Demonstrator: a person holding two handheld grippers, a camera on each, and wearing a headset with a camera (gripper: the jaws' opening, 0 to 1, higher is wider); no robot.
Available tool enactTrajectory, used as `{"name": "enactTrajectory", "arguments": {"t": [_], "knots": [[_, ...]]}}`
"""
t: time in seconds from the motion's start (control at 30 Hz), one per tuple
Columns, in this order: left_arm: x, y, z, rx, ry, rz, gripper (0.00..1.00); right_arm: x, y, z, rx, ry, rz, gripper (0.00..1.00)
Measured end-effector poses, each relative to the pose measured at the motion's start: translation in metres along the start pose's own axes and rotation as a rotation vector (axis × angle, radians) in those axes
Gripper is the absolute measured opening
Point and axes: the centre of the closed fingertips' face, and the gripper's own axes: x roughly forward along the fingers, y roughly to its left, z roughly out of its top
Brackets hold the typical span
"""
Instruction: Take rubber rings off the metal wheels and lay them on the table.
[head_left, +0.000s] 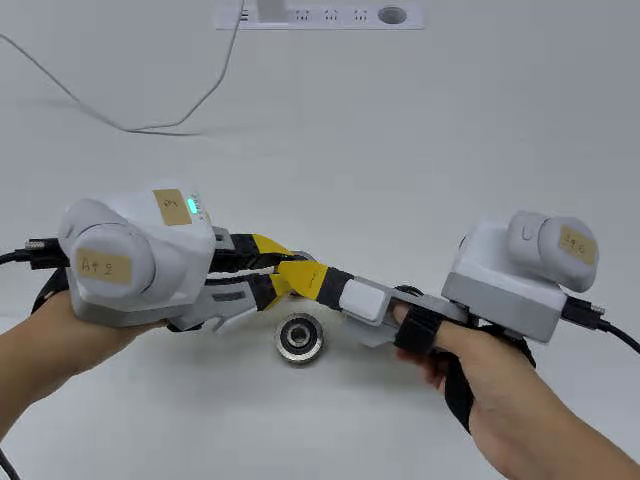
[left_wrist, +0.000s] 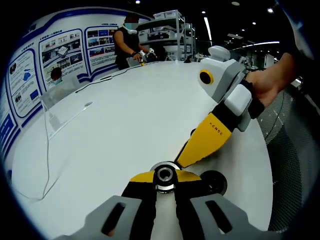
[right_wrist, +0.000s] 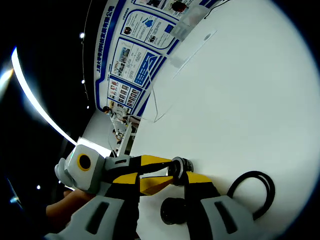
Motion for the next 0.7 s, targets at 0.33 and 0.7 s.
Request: {"name": "enactTrajectory", "arguments": {"t": [0.33,0.7], "knots": [[0.0,-0.001,0.001,0.007,0.0,0.0,0.13,0.0,-0.023,0.002,0.03,0.001,-0.11,0.14],[-0.001,-0.002,0.002,0.013,0.004,0.001,0.13,0.0,-0.025,0.003,0.048,0.027,-0.143,0.02]]}}
